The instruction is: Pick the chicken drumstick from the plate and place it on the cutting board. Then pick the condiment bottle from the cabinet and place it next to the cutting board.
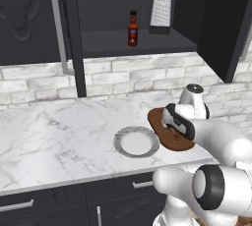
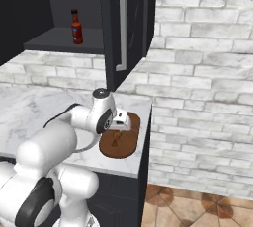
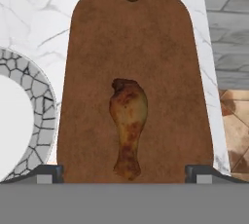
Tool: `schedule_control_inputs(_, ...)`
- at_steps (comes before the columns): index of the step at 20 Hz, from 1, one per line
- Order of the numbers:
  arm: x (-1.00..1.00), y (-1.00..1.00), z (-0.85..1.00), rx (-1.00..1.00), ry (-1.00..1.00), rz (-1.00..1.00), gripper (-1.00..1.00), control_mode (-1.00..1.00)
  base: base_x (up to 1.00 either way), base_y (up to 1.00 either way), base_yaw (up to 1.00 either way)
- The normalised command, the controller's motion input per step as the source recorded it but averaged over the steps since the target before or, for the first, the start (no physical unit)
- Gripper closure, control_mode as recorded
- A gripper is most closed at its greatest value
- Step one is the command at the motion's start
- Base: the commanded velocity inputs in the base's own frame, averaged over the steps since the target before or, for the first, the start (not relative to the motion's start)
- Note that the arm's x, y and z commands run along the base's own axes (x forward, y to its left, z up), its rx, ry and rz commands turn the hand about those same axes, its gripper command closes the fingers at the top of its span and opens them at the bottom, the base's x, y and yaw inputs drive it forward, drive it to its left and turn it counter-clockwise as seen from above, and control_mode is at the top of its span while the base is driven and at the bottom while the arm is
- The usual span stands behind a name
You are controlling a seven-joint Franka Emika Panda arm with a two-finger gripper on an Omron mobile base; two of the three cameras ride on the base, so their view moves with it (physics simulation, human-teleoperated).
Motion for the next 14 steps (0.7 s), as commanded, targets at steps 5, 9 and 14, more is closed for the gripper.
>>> schedule_control_inputs(5, -0.22, 0.19, 0.34, -0.01, -0.03, 0.00, -1.00, -1.00, 0.00, 0.00, 0.00)
schedule_control_inputs(9, -0.22, 0.21, 0.38, 0.00, -0.02, 0.00, -1.00, -1.00, 0.00, 0.00, 0.00)
schedule_control_inputs(14, -0.21, 0.36, 0.24, 0.00, -0.01, 0.06, -1.00, -1.00, 0.00, 0.00, 0.00)
